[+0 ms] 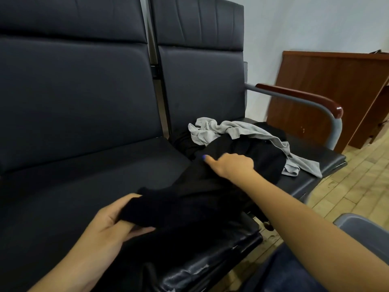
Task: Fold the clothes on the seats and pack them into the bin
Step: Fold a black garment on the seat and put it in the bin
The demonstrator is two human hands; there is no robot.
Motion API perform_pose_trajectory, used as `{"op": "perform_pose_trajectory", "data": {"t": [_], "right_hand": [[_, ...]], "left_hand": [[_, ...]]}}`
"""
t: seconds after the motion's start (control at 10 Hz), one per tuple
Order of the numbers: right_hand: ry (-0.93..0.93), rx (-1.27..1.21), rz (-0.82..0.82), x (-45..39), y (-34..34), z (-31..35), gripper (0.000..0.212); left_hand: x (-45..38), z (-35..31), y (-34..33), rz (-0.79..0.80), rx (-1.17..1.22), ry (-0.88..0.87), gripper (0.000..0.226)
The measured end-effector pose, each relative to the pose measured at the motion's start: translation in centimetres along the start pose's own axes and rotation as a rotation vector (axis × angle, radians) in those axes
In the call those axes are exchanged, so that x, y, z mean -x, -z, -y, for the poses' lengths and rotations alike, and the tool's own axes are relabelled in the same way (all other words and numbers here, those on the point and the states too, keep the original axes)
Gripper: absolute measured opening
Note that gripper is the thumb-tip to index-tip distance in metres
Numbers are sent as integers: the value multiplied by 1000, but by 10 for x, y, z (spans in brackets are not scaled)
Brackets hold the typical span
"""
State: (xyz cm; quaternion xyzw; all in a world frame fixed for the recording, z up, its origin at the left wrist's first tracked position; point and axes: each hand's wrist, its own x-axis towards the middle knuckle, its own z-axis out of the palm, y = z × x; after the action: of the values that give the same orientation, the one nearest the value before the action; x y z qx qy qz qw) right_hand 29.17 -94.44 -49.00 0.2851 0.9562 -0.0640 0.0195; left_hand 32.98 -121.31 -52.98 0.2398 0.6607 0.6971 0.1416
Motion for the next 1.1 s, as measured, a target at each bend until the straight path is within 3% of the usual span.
{"op": "perform_pose_trajectory", "data": {"t": [0.1,0.2,0.3,0.4,0.5,0.6,0.7,0.8,0.9,1.0,1.1], "right_hand": [[-189,-11,91,-26,-10,-26,71],[-272,-289,205,-48,-20,-43,32],[-308,-834,354,-50,-18,-44,31],[-301,-1347,148,-51,10,-48,24],[-71,-1997,9,-36,55,-47,20],[333,-2121,132,9,92,-31,27],[525,-1834,285,44,92,-3,26],[546,-1624,521,60,64,24,21],[527,-1375,700,77,27,46,34],[572,-1147,880,100,-10,60,33],[710,-884,1007,122,-38,66,30]], "left_hand": [[3,-8,-11,57,-46,-34,29],[5,-7,-10,78,-92,-20,29],[7,-7,-7,77,-120,17,27],[5,-2,-6,62,-175,51,27],[3,3,-7,51,-261,77,39],[1,12,-2,82,-277,132,49],[-2,29,17,57,-306,268,61],[-5,42,46,-135,-305,375,67],[-2,30,61,-347,-65,434,31],[1,25,60,-462,45,523,23],[5,26,49,-451,-90,584,23]]}}
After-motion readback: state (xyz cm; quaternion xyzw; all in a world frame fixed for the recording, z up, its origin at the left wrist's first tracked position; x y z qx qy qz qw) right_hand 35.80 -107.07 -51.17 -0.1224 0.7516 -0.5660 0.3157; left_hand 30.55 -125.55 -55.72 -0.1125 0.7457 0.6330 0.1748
